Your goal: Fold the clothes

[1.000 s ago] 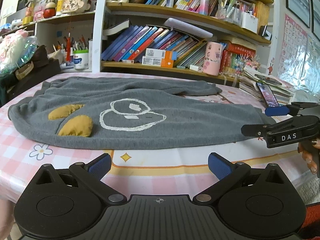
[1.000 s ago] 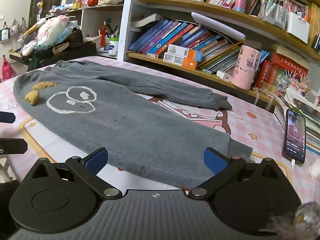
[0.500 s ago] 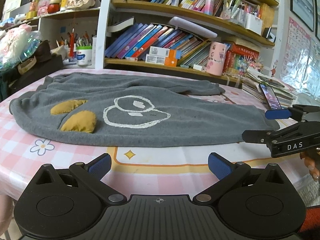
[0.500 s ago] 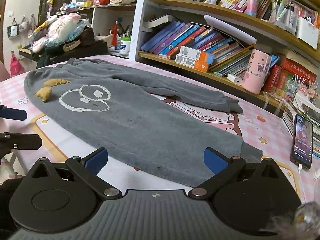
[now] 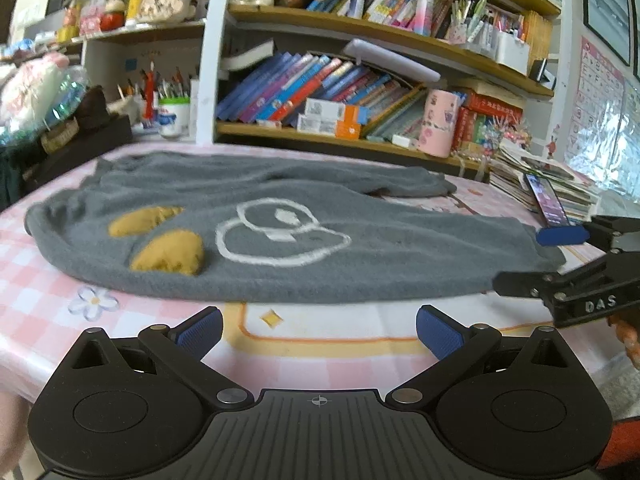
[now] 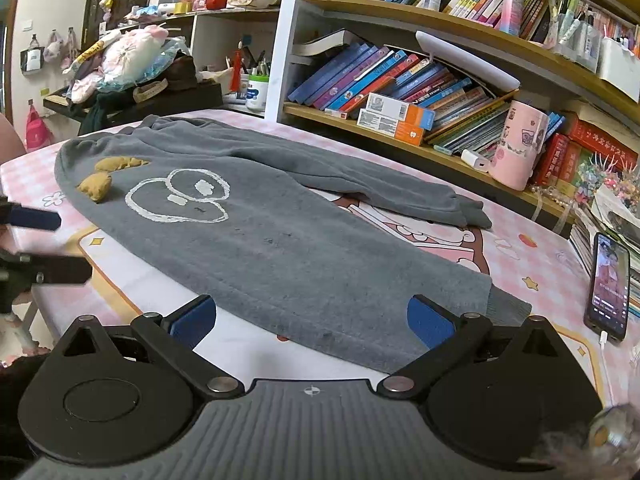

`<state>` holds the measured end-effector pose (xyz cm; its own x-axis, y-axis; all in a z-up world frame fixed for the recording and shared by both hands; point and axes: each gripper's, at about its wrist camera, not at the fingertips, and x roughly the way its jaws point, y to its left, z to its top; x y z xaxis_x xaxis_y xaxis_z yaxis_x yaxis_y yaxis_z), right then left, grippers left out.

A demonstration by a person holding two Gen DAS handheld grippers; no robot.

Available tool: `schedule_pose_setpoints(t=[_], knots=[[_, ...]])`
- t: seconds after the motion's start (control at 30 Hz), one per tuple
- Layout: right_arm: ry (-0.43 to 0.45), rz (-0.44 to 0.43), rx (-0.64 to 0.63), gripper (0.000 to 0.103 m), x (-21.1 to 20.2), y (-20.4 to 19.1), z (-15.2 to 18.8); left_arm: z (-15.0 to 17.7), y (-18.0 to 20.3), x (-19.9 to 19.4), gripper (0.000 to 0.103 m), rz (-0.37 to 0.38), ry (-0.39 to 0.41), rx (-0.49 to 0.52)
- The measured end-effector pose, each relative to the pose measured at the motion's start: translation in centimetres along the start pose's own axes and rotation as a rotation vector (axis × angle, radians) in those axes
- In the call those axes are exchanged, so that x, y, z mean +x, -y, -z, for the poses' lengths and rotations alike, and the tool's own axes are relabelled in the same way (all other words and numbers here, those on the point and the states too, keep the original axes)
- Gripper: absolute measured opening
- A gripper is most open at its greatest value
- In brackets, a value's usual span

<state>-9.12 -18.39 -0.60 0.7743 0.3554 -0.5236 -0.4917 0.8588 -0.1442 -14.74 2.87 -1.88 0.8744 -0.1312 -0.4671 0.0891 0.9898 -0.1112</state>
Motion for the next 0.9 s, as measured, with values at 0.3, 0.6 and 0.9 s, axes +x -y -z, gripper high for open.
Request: schedule_pose_setpoints(t=[0.3, 0.6, 0.9], knots=[[-0.009, -0.028, -0.002, 0.103, 0.7, 0.2, -0.3, -1.4, -1.8, 1.2, 0.103, -0.037, 0.023, 0.020], [-0.034, -0.082, -0.007, 0.103, 3.2, 1.1, -2.3, -3.9, -3.4, 3.7, 0.103, -0.034, 0.007, 0.053], [-0.091, -0.101, -0.041, 0.103, 5.9, 2.9, -4.5, -6.4, -5.1, 6.2, 0.103, -0.020, -0.028, 0.100]])
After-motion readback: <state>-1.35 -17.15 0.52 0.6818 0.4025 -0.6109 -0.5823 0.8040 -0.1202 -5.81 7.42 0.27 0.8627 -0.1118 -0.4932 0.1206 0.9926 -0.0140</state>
